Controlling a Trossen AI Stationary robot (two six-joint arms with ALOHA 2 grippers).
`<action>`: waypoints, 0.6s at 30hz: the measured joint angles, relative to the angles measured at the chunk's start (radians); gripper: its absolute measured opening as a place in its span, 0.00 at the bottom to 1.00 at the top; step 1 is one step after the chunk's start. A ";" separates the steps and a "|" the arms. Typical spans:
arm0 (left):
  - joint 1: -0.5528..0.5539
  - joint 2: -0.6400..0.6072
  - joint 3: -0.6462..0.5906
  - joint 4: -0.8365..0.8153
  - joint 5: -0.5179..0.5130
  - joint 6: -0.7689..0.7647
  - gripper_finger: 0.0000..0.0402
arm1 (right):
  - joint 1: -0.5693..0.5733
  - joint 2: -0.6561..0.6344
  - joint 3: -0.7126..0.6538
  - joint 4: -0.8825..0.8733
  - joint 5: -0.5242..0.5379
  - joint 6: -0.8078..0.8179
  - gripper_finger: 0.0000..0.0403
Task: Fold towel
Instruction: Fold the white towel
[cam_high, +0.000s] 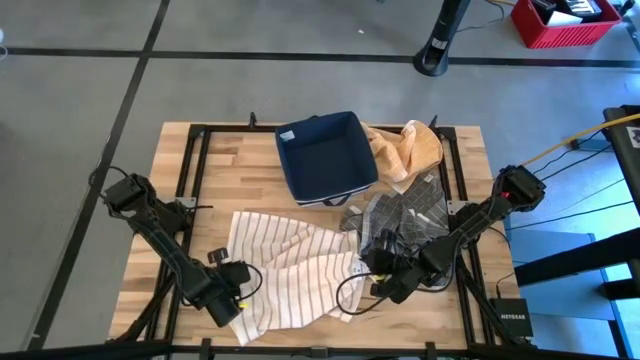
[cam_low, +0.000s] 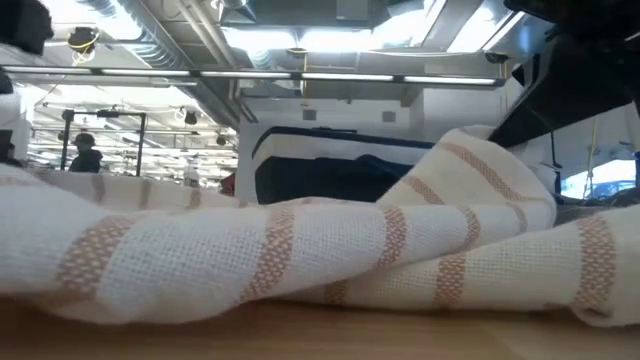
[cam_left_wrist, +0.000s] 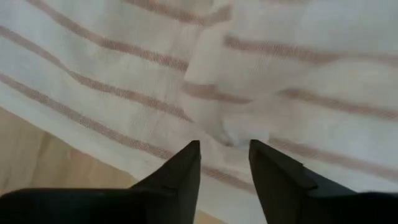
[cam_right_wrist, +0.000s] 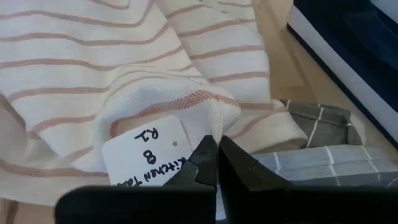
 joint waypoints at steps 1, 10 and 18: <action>-0.005 -0.016 0.000 -0.001 -0.025 -0.010 0.34 | 0.000 0.000 0.000 0.001 0.000 0.001 0.01; -0.020 -0.143 -0.119 -0.010 -0.174 -0.307 0.36 | 0.000 0.008 0.000 0.020 0.001 0.001 0.01; -0.018 -0.172 -0.202 0.021 -0.176 -0.392 0.36 | 0.000 0.037 0.000 0.019 -0.013 -0.008 0.01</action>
